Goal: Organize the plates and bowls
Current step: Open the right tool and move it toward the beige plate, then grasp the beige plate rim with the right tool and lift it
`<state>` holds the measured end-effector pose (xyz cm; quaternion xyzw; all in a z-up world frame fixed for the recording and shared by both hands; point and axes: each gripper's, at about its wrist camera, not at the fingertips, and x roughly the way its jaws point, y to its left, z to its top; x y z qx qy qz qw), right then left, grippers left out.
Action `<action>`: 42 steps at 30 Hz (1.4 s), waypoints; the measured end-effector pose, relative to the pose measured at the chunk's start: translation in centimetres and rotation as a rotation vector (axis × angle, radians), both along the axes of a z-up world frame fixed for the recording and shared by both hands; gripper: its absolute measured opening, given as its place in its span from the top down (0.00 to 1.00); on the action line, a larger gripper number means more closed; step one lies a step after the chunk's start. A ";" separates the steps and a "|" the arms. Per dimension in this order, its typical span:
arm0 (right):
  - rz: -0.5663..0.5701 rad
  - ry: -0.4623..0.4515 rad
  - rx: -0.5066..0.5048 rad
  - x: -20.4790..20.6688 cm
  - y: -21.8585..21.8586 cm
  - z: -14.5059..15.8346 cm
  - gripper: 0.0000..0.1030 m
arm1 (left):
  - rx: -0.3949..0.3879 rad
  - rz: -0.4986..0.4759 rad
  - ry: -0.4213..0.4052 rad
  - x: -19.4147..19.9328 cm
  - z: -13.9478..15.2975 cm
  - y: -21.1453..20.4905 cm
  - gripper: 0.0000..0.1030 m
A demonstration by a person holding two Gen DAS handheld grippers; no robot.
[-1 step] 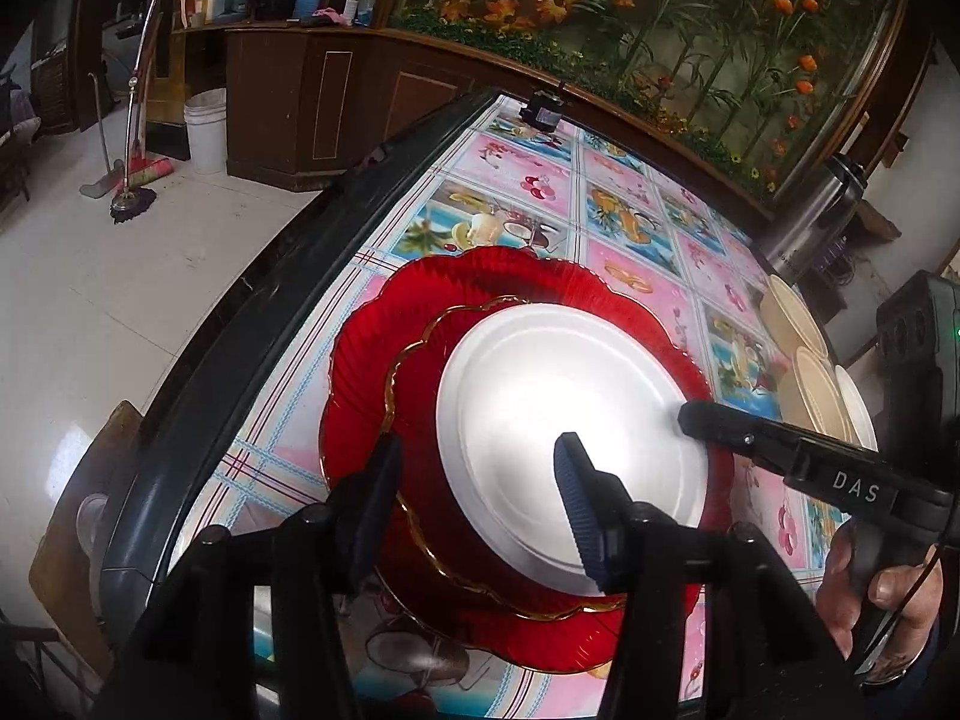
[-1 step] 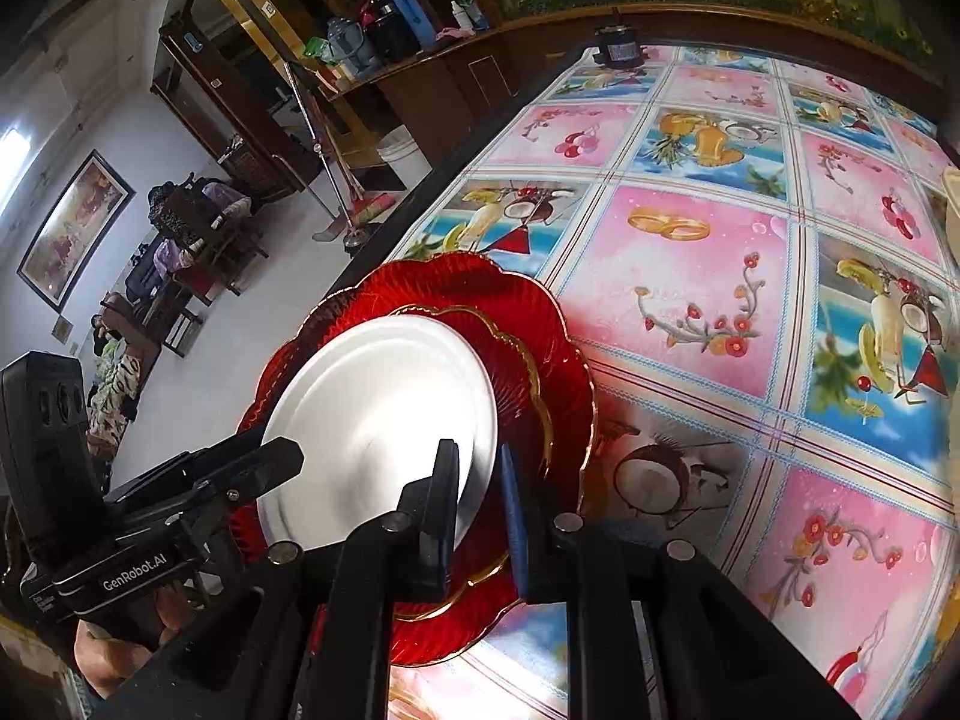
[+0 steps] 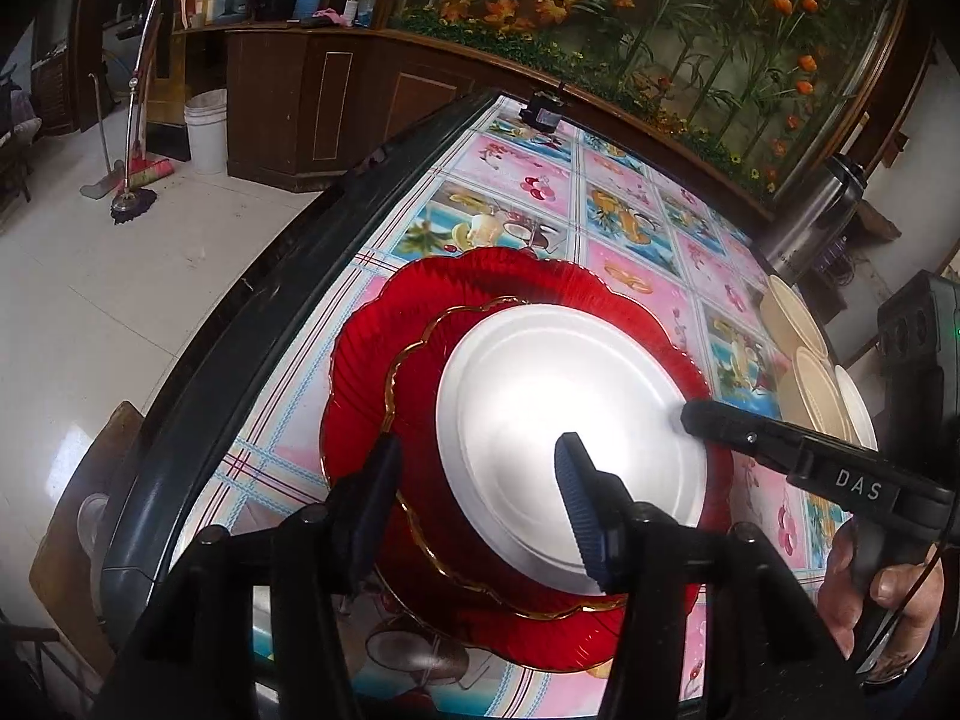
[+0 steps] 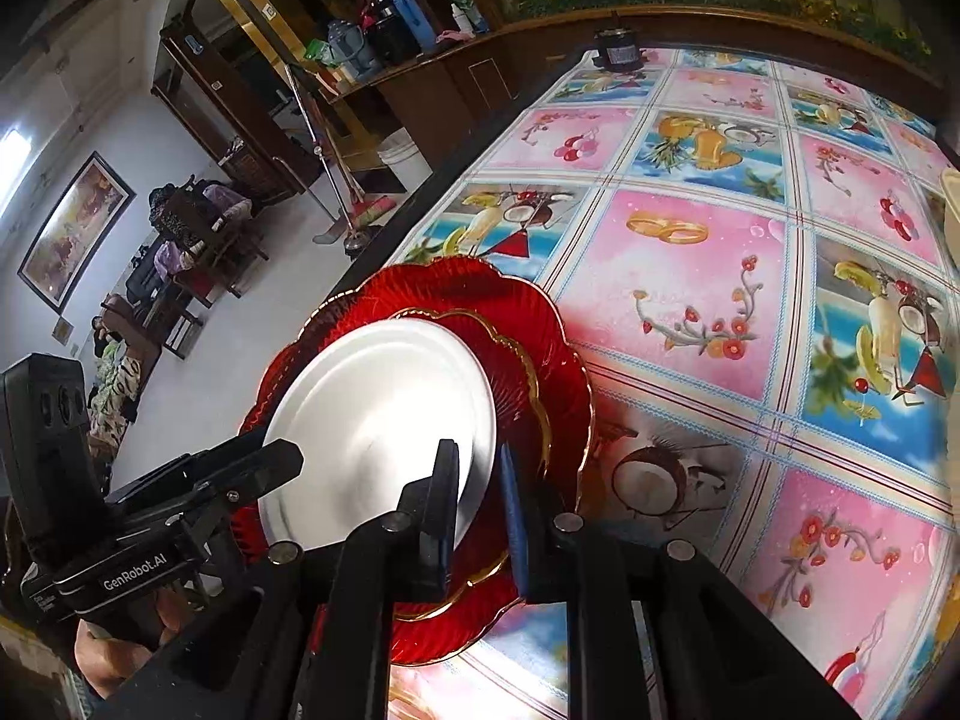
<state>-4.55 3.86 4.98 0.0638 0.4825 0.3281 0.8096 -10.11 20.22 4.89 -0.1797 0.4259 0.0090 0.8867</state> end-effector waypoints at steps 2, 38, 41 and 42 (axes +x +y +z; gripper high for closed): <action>-0.006 0.002 0.013 0.0 -0.4 0.2 0.84 | -0.001 0.004 -0.004 0.0 0.2 0.0 0.46; -0.387 0.083 0.115 0.1 -24.1 -1.0 0.73 | 0.074 -0.337 -0.082 -0.4 5.2 -14.8 0.42; -0.265 0.095 0.129 -2.3 -22.1 -0.9 0.73 | 0.068 -0.367 -0.077 -0.4 5.2 -15.7 0.42; -0.210 0.098 0.144 -3.6 -21.4 -0.5 0.72 | 0.064 -0.380 -0.075 -0.3 5.1 -16.0 0.42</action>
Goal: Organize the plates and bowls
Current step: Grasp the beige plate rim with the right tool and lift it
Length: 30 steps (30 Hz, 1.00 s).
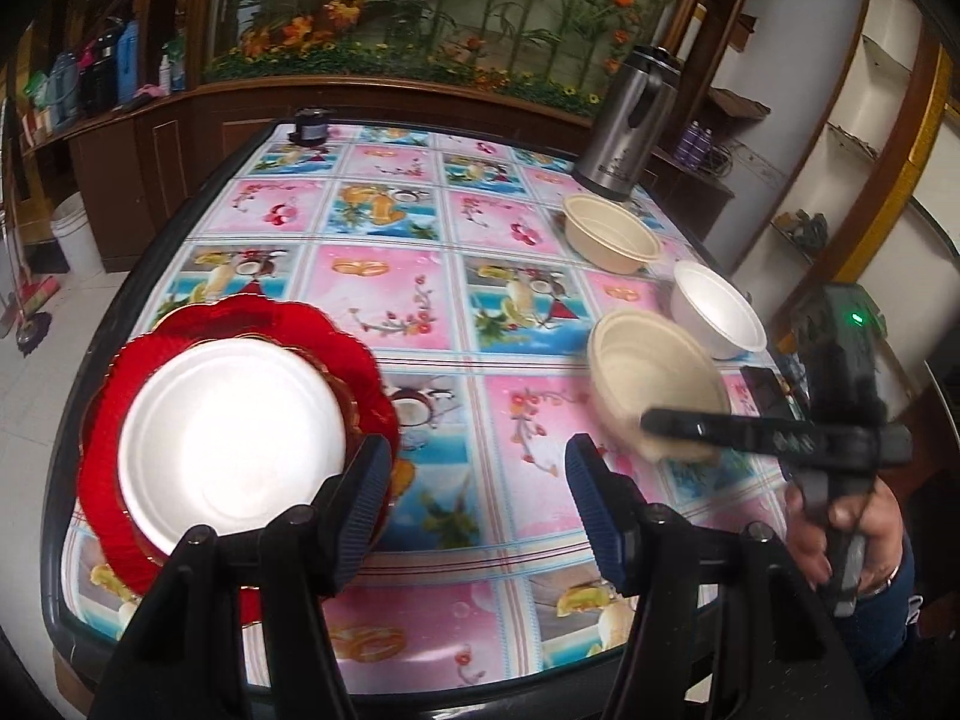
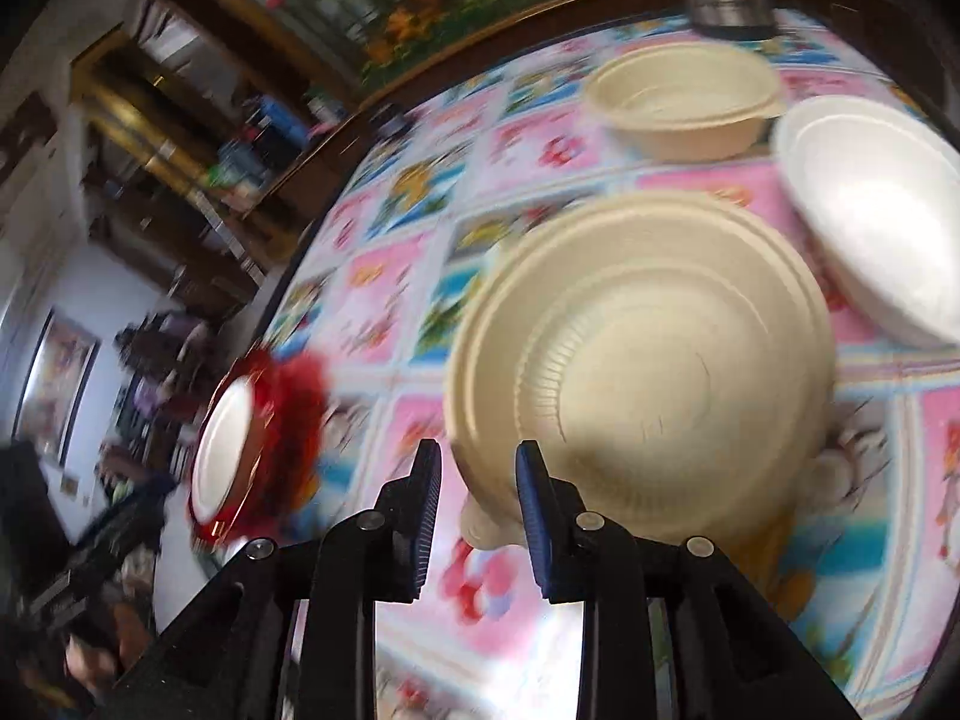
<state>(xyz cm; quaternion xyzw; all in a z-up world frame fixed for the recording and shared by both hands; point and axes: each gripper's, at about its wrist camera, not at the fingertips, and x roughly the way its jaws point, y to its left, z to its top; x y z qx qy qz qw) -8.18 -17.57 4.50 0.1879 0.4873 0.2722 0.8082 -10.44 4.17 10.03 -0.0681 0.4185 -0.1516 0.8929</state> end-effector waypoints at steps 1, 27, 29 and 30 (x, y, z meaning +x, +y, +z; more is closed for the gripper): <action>0.030 -0.007 0.020 -0.9 0.2 0.0 0.72 | -0.005 -0.013 0.006 0.1 -0.1 -0.4 0.41; -0.217 -0.055 -0.024 -5.1 -7.7 -1.9 0.81 | 0.038 -0.180 0.132 4.4 -6.4 -11.3 0.80; -0.213 -0.058 -0.030 -5.2 -7.4 -1.8 0.81 | 0.053 -0.176 0.117 4.0 -6.1 -11.2 0.80; -0.213 -0.059 -0.024 -5.2 -7.3 -1.8 0.81 | 0.053 -0.175 0.112 3.9 -5.9 -11.0 0.80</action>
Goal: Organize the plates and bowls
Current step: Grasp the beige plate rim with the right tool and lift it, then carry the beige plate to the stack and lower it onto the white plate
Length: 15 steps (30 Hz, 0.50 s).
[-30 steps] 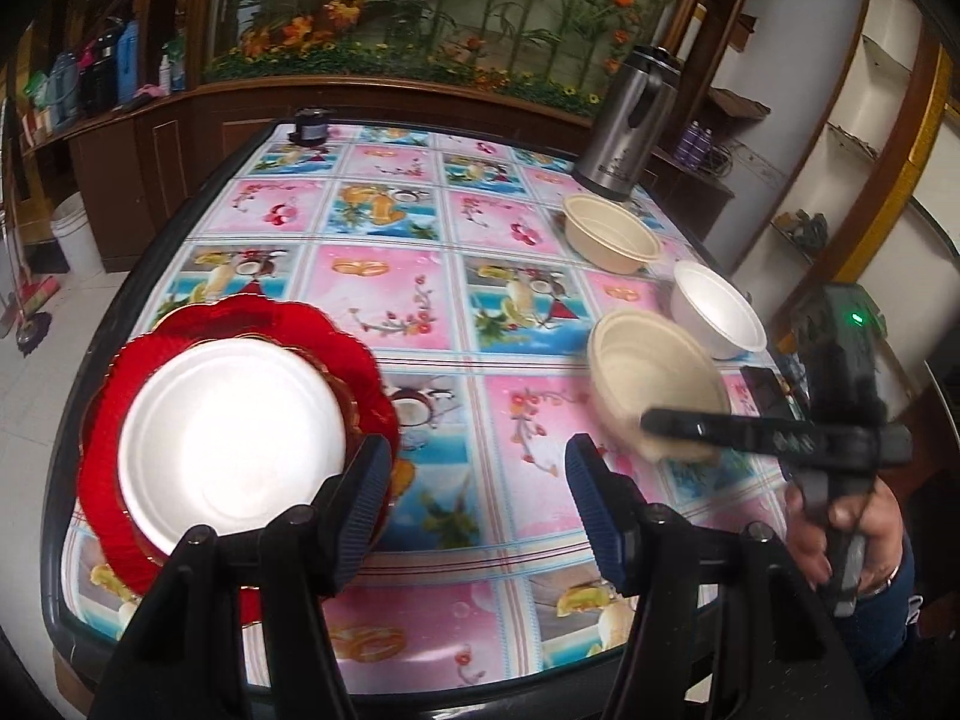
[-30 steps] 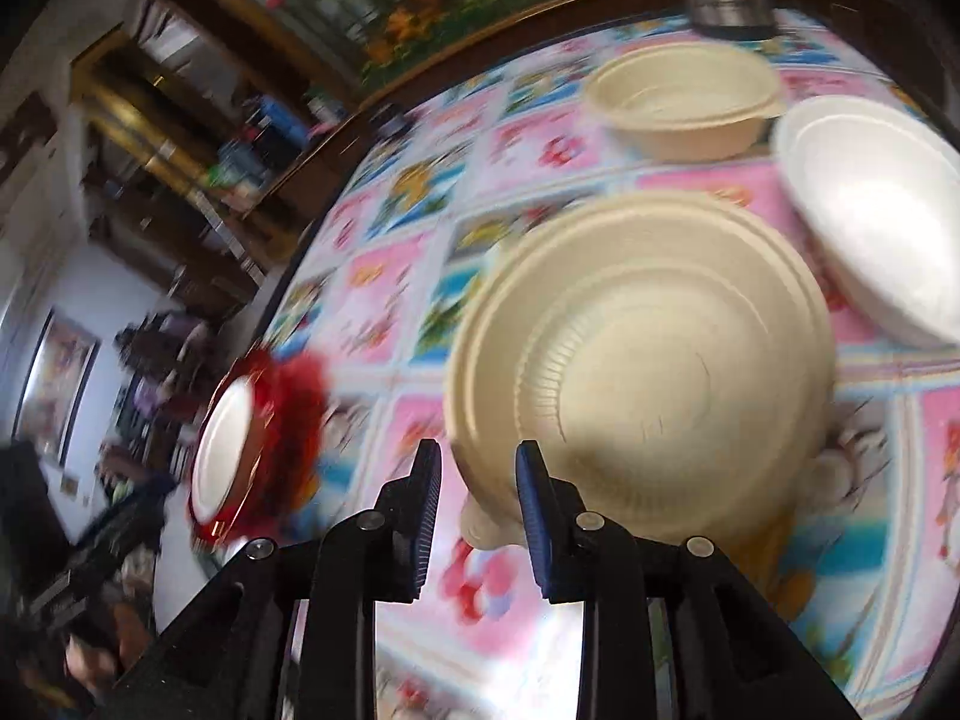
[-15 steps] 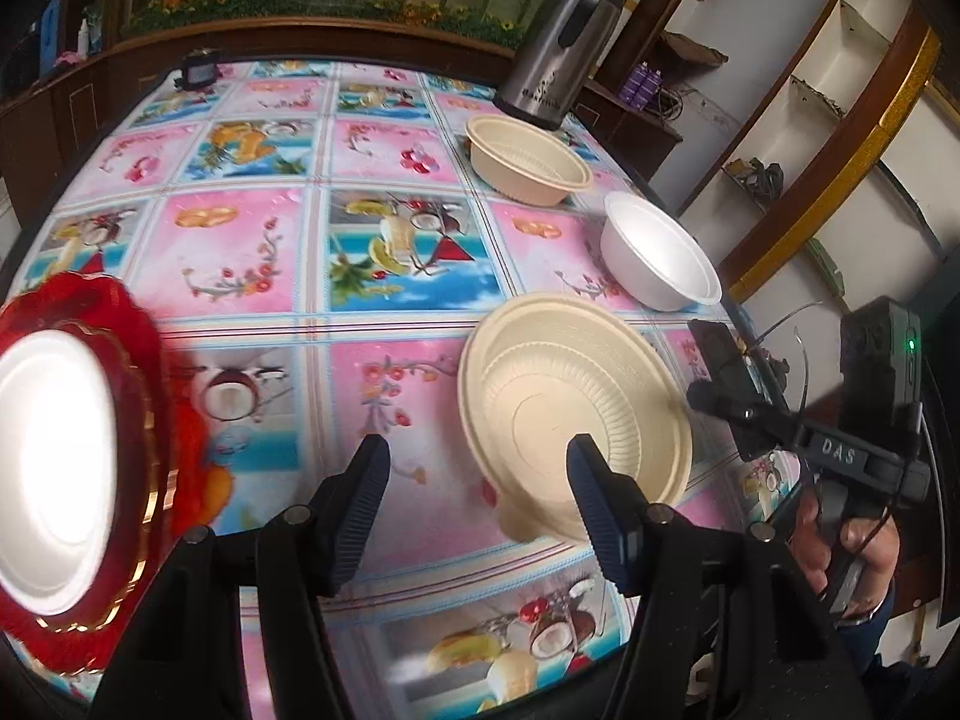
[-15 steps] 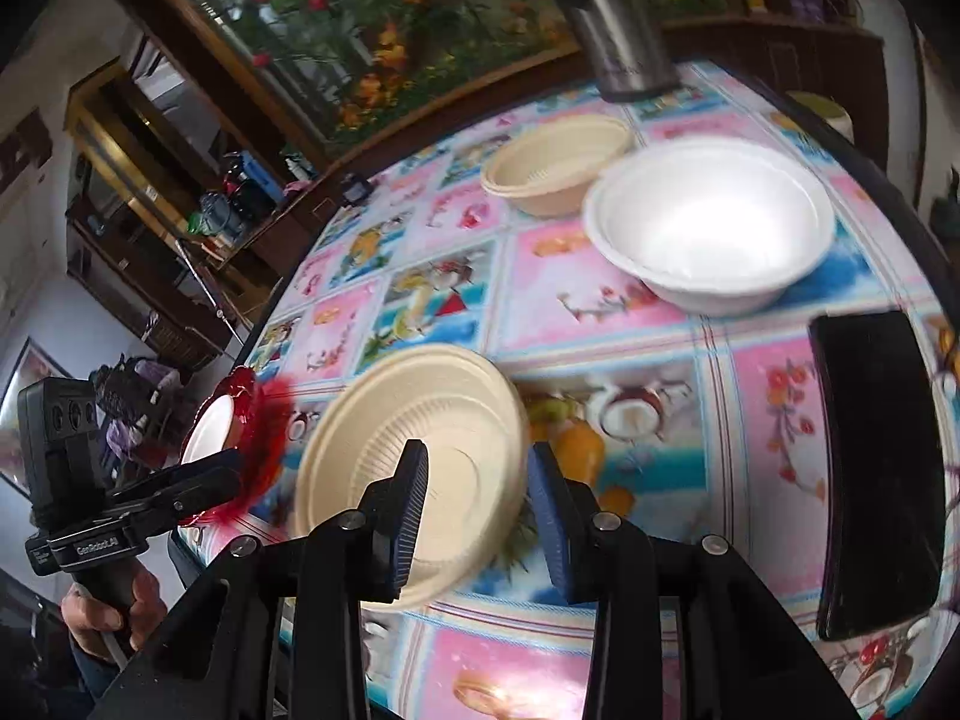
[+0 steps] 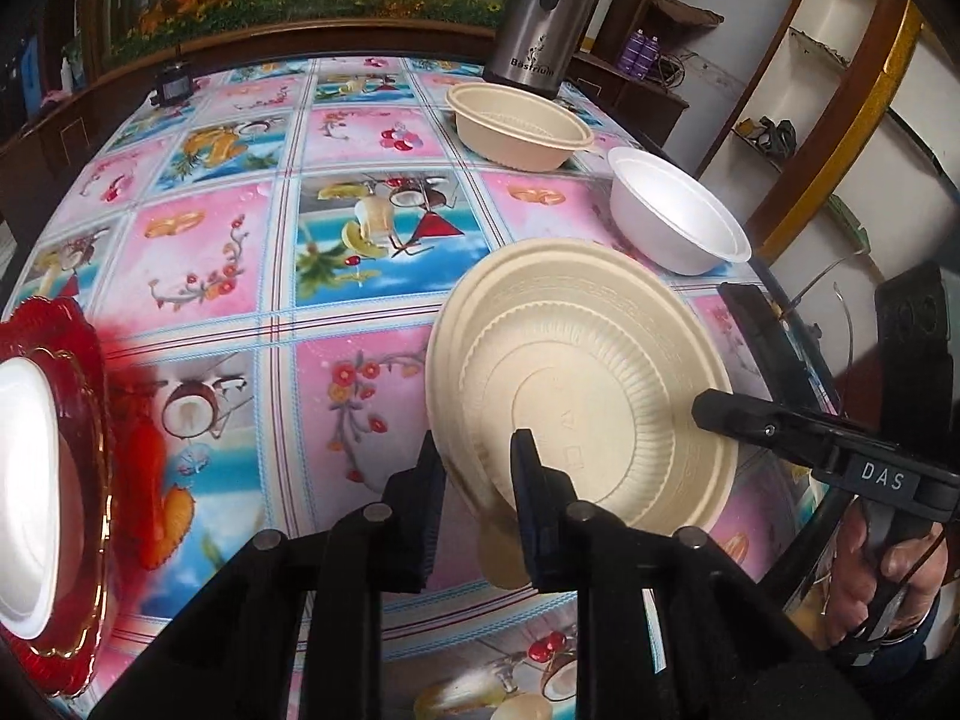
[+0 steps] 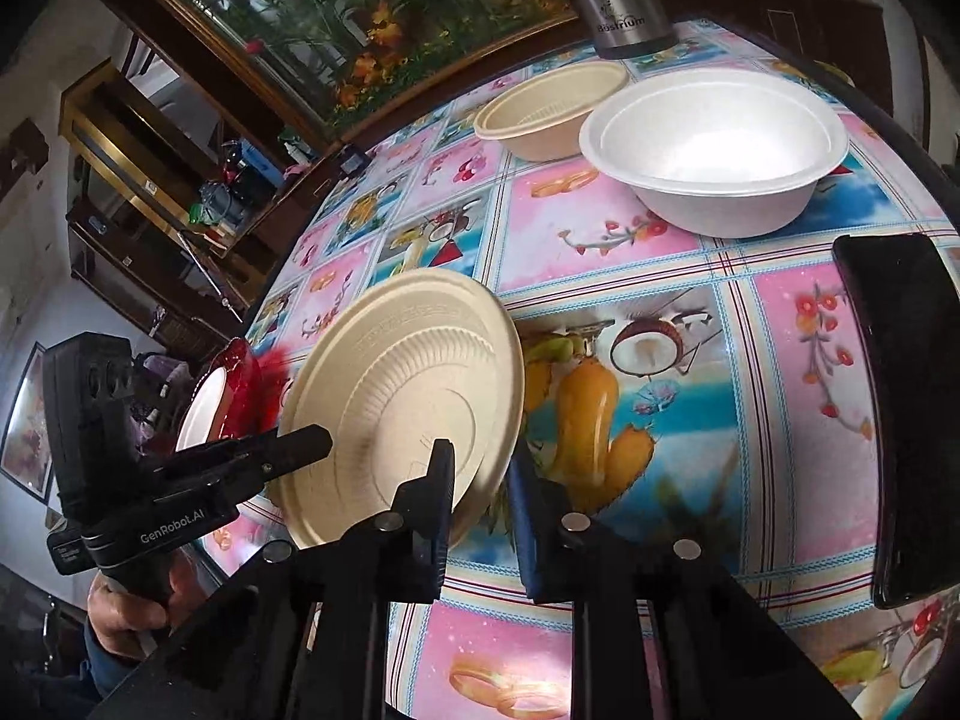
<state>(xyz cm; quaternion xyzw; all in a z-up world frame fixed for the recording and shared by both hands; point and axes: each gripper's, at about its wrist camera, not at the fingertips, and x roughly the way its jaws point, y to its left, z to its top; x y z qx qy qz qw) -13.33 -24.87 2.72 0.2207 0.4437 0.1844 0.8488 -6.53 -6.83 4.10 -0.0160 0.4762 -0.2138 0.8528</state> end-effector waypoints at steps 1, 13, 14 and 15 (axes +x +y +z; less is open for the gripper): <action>0.001 -0.002 0.003 0.0 0.0 0.1 0.81 | -0.001 0.002 -0.002 0.0 0.1 0.1 0.80; 0.041 -0.027 0.001 0.4 2.3 1.2 0.81 | 0.004 0.056 -0.045 -0.6 1.2 2.4 0.80; 0.045 -0.030 -0.001 0.5 2.5 1.3 0.81 | 0.007 0.062 -0.052 -0.6 1.3 2.6 0.80; 0.048 -0.032 -0.003 0.5 2.7 1.5 0.81 | 0.006 0.065 -0.054 -0.7 1.4 2.7 0.80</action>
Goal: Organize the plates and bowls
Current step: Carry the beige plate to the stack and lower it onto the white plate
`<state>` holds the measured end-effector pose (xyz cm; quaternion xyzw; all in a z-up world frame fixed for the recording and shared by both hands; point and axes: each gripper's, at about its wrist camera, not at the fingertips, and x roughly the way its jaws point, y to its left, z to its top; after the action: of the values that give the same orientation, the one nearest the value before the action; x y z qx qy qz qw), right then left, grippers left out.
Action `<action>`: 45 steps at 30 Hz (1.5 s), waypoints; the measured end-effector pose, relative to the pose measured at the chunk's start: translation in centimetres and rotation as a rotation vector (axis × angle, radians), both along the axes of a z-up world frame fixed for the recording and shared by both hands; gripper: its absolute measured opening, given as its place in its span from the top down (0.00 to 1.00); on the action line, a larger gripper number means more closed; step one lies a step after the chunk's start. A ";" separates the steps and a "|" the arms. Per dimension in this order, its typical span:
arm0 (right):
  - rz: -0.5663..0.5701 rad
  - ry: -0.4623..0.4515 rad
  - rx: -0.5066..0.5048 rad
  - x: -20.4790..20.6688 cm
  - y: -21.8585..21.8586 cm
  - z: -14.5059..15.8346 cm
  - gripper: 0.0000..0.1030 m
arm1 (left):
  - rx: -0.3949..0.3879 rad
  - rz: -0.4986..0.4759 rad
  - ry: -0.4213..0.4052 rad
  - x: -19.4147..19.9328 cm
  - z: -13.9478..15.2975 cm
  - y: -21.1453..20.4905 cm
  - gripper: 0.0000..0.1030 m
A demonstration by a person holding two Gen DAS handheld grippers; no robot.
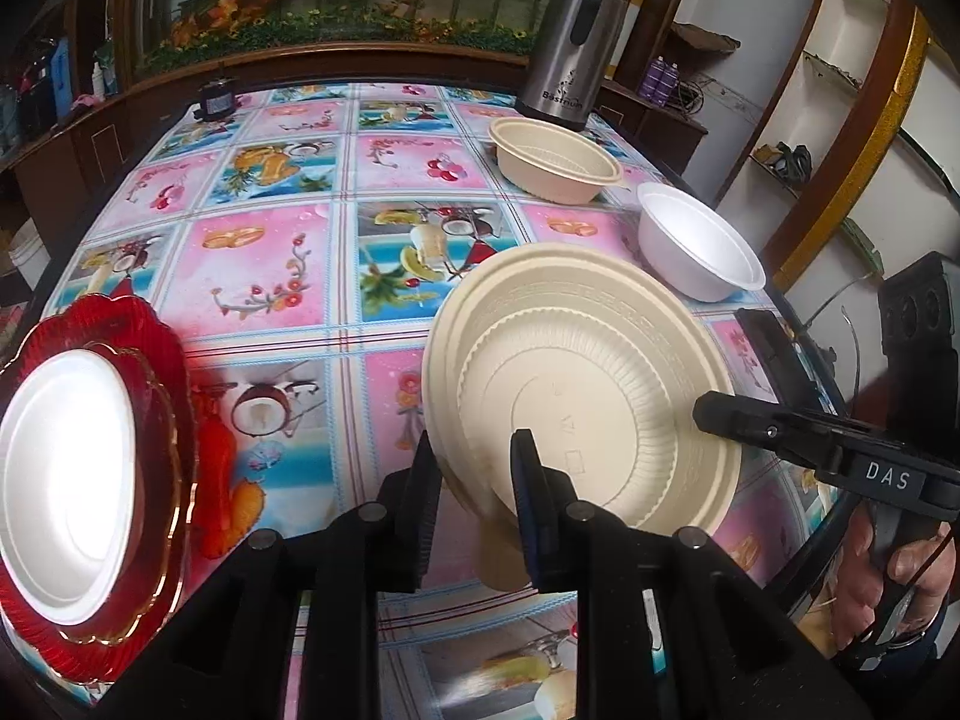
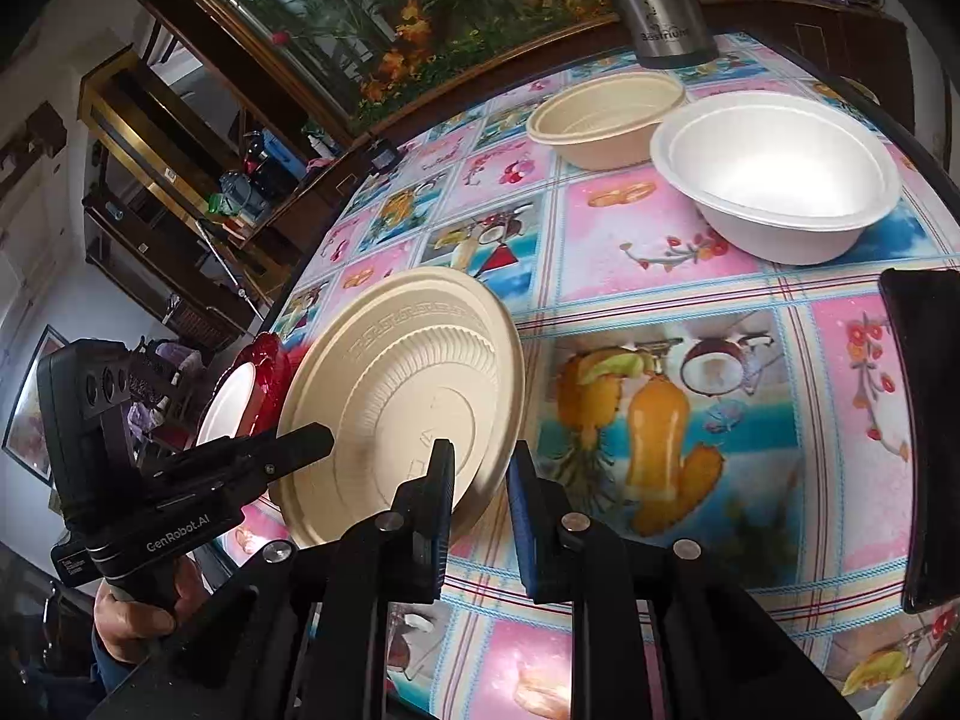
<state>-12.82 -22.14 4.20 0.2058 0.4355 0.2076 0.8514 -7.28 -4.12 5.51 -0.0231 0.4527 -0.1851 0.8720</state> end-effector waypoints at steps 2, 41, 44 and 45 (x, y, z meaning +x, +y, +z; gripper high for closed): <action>0.005 -0.009 -0.004 0.1 0.4 0.4 0.81 | -0.010 0.009 -0.005 -0.1 0.3 0.5 0.80; 0.368 0.018 -0.043 7.3 24.1 2.8 0.81 | -0.083 0.451 -0.068 -4.0 2.0 23.0 0.76; 0.367 0.019 -0.051 7.2 24.5 2.8 0.81 | -0.087 0.455 -0.065 -4.0 1.8 23.2 0.76; 0.367 0.020 -0.054 7.2 24.6 2.7 0.81 | -0.087 0.457 -0.064 -4.1 1.7 23.1 0.76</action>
<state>-5.58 2.44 6.94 0.1018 0.4797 0.3455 0.8001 -11.33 19.03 7.24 -0.1568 0.3992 -0.0030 0.9034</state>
